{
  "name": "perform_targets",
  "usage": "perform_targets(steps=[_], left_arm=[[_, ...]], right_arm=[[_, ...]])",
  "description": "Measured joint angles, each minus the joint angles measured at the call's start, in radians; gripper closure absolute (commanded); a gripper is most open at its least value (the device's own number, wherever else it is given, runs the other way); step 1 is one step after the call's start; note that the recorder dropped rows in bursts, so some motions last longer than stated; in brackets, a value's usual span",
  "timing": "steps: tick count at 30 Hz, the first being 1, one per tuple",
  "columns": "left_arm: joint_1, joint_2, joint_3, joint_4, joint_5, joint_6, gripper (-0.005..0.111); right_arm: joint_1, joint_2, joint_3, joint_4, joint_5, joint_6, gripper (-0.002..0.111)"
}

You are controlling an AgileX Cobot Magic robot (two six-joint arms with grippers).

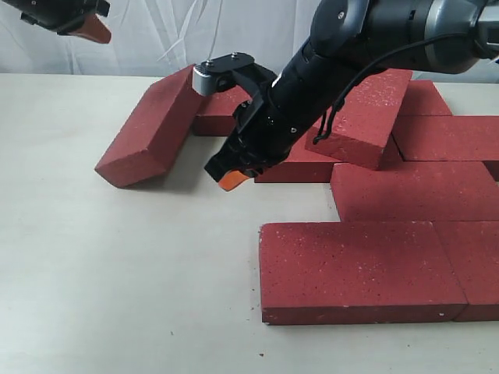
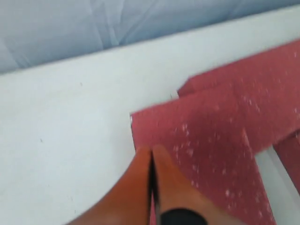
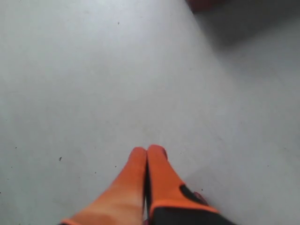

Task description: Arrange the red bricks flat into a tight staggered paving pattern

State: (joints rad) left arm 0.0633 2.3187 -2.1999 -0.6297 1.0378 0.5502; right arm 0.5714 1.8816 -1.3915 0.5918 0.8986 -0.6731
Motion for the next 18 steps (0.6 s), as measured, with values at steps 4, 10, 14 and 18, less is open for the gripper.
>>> perform_targets(steps=[4, 10, 14, 18], left_arm=[[-0.049, 0.033, 0.0, -0.004, -0.179, 0.004, 0.107], [-0.147, 0.154, -0.016, -0.009, -0.391, 0.022, 0.107], [-0.178, 0.214, -0.038, -0.014, -0.466, 0.034, 0.107], [-0.184, 0.234, -0.044, -0.026, -0.514, 0.035, 0.107]], right_arm=[[0.0, 0.0, 0.0, 0.0, -0.007, 0.0, 0.109], [0.0, 0.0, 0.0, 0.0, -0.007, 0.0, 0.109], [0.0, 0.0, 0.0, 0.008, -0.007, 0.0, 0.109], [0.0, 0.0, 0.0, 0.01, -0.007, 0.0, 0.109]])
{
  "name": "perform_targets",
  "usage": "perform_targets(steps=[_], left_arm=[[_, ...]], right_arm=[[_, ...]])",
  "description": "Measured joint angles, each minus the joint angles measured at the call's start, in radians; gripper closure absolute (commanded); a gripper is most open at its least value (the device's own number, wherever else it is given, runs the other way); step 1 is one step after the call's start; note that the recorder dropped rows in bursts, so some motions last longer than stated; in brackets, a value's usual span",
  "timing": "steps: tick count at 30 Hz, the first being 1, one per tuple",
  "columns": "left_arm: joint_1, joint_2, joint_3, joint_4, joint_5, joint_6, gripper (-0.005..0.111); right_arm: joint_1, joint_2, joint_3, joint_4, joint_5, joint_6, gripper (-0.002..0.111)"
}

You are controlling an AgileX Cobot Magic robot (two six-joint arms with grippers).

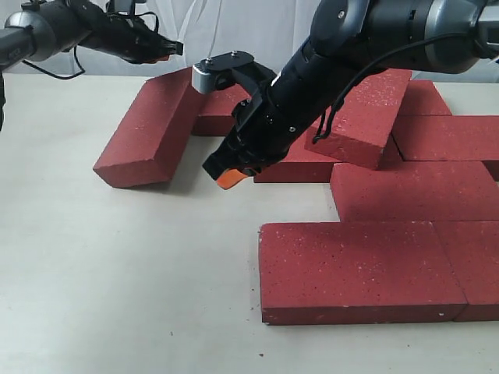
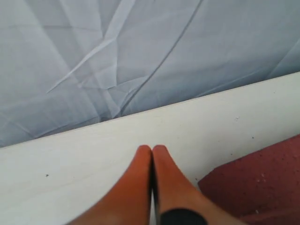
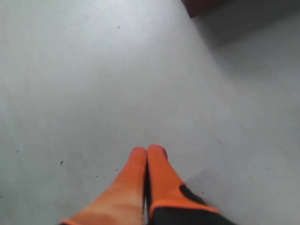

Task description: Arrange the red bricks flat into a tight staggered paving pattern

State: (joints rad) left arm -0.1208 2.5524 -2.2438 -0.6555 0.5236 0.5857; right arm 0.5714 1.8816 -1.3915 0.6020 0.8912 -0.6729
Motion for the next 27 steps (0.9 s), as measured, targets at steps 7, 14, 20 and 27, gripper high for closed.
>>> perform_targets(steps=[7, 14, 20, 27], left_arm=[[0.0, 0.014, -0.003, -0.009, 0.029, 0.0, 0.107], [0.0, 0.024, -0.003, 0.021, 0.081, 0.0, 0.107], [0.0, 0.018, -0.003, 0.068, 0.143, 0.0, 0.107], [0.0, -0.059, -0.004, 0.146, 0.442, 0.0, 0.107]], right_arm=[[0.0, 0.0, 0.0, 0.0, -0.002, 0.0, 0.109], [0.0, 0.0, 0.0, 0.0, -0.002, 0.0, 0.109], [0.0, 0.0, 0.0, 0.0, -0.002, 0.0, 0.109], [0.0, 0.0, 0.0, 0.0, -0.002, 0.0, 0.109]])
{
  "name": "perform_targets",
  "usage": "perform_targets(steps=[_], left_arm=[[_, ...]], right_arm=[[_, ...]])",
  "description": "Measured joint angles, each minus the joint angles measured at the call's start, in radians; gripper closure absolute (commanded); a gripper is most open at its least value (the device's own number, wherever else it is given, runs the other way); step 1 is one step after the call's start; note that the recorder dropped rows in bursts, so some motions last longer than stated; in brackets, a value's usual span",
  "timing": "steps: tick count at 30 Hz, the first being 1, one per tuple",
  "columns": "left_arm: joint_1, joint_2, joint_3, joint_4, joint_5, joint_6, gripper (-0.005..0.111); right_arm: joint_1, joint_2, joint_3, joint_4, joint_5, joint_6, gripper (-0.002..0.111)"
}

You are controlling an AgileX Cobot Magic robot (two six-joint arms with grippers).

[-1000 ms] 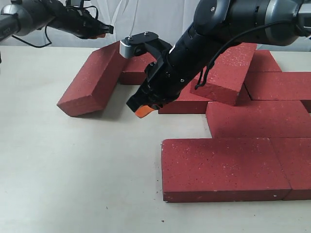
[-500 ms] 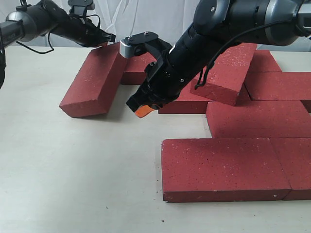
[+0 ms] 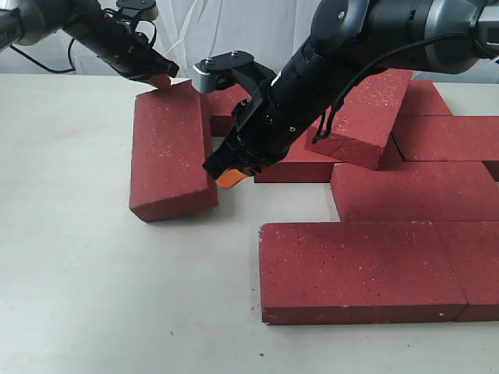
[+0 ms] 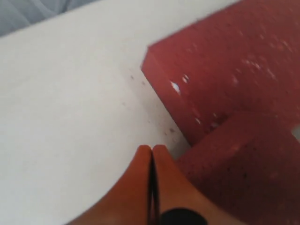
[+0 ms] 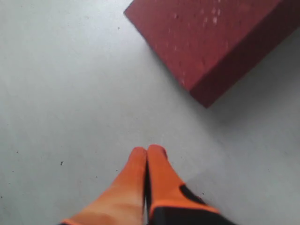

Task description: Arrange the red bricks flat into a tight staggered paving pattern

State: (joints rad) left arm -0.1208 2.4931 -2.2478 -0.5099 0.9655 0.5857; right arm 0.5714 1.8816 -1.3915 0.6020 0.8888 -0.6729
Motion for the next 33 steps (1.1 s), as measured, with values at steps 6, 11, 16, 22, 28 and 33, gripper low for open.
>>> perform_targets(steps=[6, 11, 16, 22, 28, 33], left_arm=[[0.008, -0.039, 0.0, 0.021, 0.194, -0.012, 0.107], [0.049, -0.11, 0.015, 0.04, 0.243, -0.045, 0.107], [0.101, -0.187, 0.08, 0.072, 0.248, -0.073, 0.107], [0.119, -0.208, 0.187, 0.048, 0.146, -0.081, 0.107], [0.096, -0.154, 0.225, -0.095, -0.023, -0.055, 0.107], [0.049, -0.083, 0.229, -0.17, -0.087, -0.009, 0.107]], right_arm=[[0.0, 0.0, 0.0, -0.011, 0.002, 0.0, 0.109], [0.002, 0.0, 0.0, 0.003, 0.076, -0.057, 0.109], [0.055, 0.009, 0.0, 0.05, 0.181, -0.18, 0.109], [0.179, 0.062, 0.0, 0.05, 0.128, -0.186, 0.109], [0.218, 0.115, 0.0, -0.02, 0.05, -0.057, 0.109], [0.218, 0.142, 0.0, -0.173, -0.026, 0.073, 0.109]])
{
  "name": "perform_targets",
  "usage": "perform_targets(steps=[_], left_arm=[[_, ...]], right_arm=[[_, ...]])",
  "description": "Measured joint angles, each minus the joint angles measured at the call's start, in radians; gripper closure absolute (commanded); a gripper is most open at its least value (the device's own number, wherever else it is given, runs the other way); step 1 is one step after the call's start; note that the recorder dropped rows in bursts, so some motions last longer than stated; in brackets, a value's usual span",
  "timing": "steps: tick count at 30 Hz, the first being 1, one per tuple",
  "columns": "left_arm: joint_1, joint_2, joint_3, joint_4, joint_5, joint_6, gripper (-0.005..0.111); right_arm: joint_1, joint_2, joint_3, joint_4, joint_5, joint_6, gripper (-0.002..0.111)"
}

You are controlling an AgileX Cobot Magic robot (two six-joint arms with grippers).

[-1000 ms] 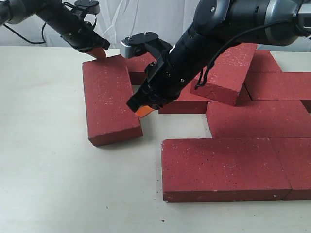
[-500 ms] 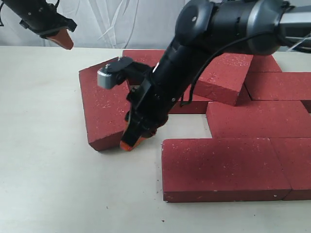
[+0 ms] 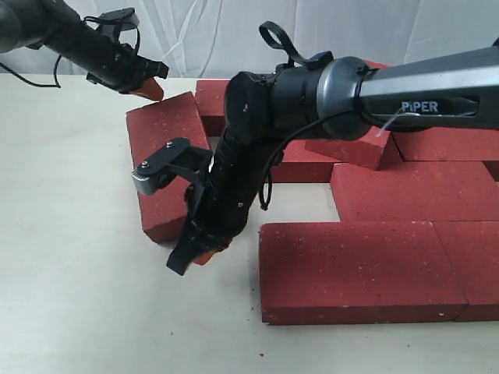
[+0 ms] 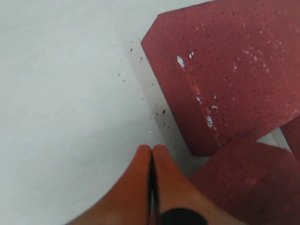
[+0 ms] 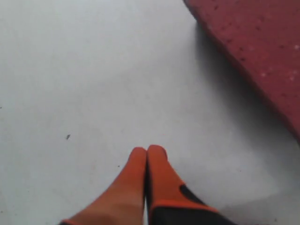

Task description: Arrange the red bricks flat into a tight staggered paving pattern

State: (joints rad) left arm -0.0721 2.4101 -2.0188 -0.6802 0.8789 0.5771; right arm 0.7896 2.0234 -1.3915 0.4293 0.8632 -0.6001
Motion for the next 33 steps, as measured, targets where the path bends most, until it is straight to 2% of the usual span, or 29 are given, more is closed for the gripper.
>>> perform_targets(steps=[5, 10, 19, 22, 28, 33], left_arm=[[-0.001, 0.018, 0.0, 0.008, 0.01, 0.002, 0.107], [0.005, 0.016, 0.0, 0.06, 0.131, 0.006, 0.107], [0.108, -0.104, 0.03, 0.166, 0.312, -0.056, 0.107], [0.129, -0.146, 0.08, 0.164, 0.285, -0.056, 0.107], [0.123, -0.155, 0.178, 0.137, 0.225, -0.058, 0.107], [0.104, -0.135, 0.251, 0.062, 0.049, -0.009, 0.107]], right_arm=[[0.0, 0.002, 0.0, -0.097, -0.105, 0.066, 0.109], [0.0, 0.002, 0.0, -0.239, -0.087, 0.174, 0.109], [-0.011, -0.032, 0.0, -0.494, -0.114, 0.33, 0.109], [-0.043, -0.048, 0.0, -0.543, -0.128, 0.384, 0.109], [-0.09, -0.072, 0.0, -0.506, -0.091, 0.398, 0.109], [-0.147, -0.044, 0.0, -0.429, -0.08, 0.375, 0.109]])
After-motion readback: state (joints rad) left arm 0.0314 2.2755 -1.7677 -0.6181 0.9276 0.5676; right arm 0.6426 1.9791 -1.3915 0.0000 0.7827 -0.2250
